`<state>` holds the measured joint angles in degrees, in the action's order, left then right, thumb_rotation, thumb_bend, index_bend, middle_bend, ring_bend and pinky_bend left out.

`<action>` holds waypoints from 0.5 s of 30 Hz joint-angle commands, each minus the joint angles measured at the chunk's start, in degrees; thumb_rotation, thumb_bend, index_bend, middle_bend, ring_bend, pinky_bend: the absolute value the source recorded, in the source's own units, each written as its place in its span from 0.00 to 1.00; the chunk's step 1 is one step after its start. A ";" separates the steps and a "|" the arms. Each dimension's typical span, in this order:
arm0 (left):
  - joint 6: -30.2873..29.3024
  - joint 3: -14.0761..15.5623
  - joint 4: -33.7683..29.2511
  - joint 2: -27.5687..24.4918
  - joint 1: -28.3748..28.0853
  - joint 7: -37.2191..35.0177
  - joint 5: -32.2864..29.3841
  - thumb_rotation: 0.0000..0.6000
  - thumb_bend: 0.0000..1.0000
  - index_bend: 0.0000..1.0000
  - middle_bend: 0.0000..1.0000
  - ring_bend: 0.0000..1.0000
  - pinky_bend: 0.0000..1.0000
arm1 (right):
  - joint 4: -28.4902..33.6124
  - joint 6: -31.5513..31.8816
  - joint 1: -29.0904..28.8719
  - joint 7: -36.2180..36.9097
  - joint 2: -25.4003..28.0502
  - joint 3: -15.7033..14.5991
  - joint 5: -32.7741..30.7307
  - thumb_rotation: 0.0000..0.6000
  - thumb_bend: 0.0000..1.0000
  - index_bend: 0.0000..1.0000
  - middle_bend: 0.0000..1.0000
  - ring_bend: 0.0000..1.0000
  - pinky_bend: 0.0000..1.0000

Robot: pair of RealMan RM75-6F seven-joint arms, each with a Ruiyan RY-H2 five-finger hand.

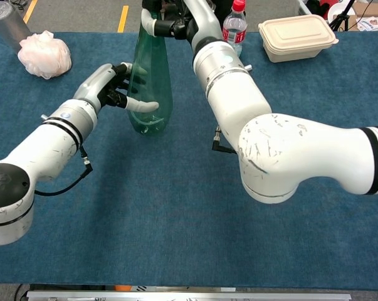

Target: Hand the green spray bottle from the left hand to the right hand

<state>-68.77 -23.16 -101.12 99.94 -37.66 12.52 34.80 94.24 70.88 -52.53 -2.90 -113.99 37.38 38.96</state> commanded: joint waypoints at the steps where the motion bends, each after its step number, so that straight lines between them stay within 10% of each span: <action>1: -0.03 0.04 0.06 -0.04 0.07 -0.18 0.16 1.00 0.17 0.21 0.32 0.26 0.43 | -0.36 -0.03 -0.05 0.25 -0.17 0.16 0.35 1.00 0.67 0.22 0.26 0.14 0.23; 15: 0.04 0.45 0.22 0.06 0.23 -0.87 1.17 1.00 0.17 0.21 0.32 0.26 0.43 | -0.65 -0.23 0.44 1.17 -0.13 0.54 1.58 1.00 0.82 0.28 0.32 0.22 0.33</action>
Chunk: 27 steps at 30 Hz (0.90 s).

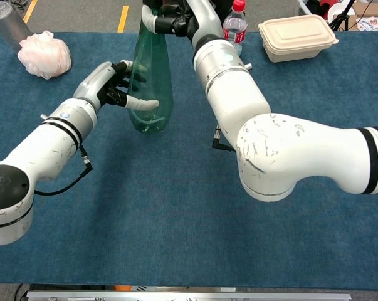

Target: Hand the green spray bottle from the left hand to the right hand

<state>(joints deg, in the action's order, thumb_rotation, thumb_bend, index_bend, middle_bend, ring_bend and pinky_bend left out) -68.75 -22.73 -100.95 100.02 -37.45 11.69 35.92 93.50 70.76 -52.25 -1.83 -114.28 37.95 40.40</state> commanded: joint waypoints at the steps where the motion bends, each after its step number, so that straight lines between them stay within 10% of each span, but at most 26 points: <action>1: 0.02 0.01 0.10 -0.03 0.05 -0.11 0.10 1.00 0.17 0.20 0.32 0.26 0.43 | 0.08 -0.12 0.27 0.19 0.24 -0.06 0.27 1.00 0.83 0.28 0.33 0.23 0.34; 27: 1.59 0.05 0.55 -0.69 0.22 -1.67 0.95 1.00 0.17 0.01 0.19 0.15 0.43 | 0.99 -1.34 1.72 2.07 2.07 0.77 -0.09 1.00 0.90 0.41 0.43 0.36 0.46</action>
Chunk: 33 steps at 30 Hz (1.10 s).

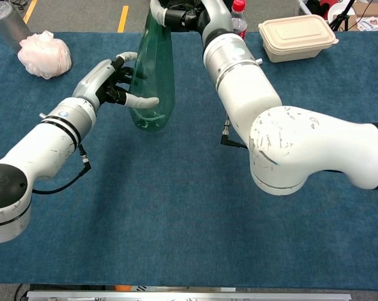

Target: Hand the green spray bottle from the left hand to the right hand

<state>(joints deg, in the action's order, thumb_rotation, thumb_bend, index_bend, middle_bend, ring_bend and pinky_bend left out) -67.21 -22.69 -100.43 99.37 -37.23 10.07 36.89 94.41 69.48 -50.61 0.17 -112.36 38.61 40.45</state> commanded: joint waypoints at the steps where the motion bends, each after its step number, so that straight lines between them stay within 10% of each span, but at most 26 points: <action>1: 0.09 0.01 0.10 -0.07 0.01 -0.10 0.02 1.00 0.17 0.00 0.16 0.13 0.43 | 0.20 -0.12 0.16 0.18 0.30 0.25 -0.26 1.00 0.90 0.41 0.43 0.37 0.46; 25: 0.80 0.41 1.06 -1.06 -0.09 -0.88 2.11 1.00 0.17 0.00 0.00 0.00 0.10 | 3.00 -2.11 1.75 1.84 4.73 1.48 -1.94 1.00 0.90 0.45 0.46 0.39 0.47; 33: 3.21 1.48 2.07 -3.47 -0.19 -0.52 3.36 0.81 0.17 0.00 0.00 0.00 0.00 | 5.55 -3.24 3.25 1.91 8.13 0.46 -1.93 1.00 0.90 0.45 0.46 0.39 0.47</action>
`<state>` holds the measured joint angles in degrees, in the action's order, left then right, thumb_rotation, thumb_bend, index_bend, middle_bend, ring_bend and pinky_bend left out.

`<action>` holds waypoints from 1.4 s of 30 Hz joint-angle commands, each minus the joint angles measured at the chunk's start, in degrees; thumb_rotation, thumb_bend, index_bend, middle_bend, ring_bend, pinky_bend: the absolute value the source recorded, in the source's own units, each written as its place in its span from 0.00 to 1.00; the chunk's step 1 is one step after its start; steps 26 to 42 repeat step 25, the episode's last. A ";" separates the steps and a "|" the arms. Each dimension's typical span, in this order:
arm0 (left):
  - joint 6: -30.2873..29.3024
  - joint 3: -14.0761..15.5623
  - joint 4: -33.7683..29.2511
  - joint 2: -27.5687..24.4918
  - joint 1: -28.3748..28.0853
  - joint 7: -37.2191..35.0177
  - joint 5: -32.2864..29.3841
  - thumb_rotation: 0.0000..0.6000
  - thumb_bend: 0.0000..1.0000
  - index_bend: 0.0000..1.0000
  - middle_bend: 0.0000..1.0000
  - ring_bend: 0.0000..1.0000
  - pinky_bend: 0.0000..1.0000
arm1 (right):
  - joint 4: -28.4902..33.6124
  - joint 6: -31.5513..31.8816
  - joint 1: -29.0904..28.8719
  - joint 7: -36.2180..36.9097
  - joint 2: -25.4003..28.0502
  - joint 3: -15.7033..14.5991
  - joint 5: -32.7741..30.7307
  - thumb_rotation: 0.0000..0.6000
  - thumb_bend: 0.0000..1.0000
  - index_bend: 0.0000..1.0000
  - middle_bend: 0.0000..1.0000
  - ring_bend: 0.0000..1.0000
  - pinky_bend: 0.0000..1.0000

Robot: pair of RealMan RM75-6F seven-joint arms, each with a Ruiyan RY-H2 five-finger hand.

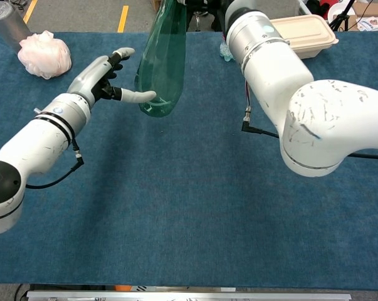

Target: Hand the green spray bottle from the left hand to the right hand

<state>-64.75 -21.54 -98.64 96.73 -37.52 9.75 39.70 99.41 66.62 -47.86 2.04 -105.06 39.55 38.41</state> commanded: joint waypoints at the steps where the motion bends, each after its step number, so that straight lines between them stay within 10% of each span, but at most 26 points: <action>1: 1.07 0.41 0.33 -1.25 0.20 -0.40 0.69 0.79 0.17 0.00 0.00 0.00 0.00 | 0.82 -0.62 0.71 0.15 1.24 -0.58 0.01 1.00 0.90 0.45 0.46 0.39 0.47; 25: 4.78 7.93 0.11 -11.68 3.57 -2.59 13.12 0.82 0.17 0.00 0.00 0.00 0.00 | 9.44 -4.74 6.31 2.66 12.61 -7.38 6.98 1.00 0.90 0.45 0.46 0.39 0.47; 42: 4.78 7.93 0.11 -11.68 3.57 -2.59 13.12 0.82 0.17 0.00 0.00 0.00 0.00 | 9.44 -4.74 6.31 2.66 12.61 -7.38 6.98 1.00 0.90 0.45 0.46 0.39 0.47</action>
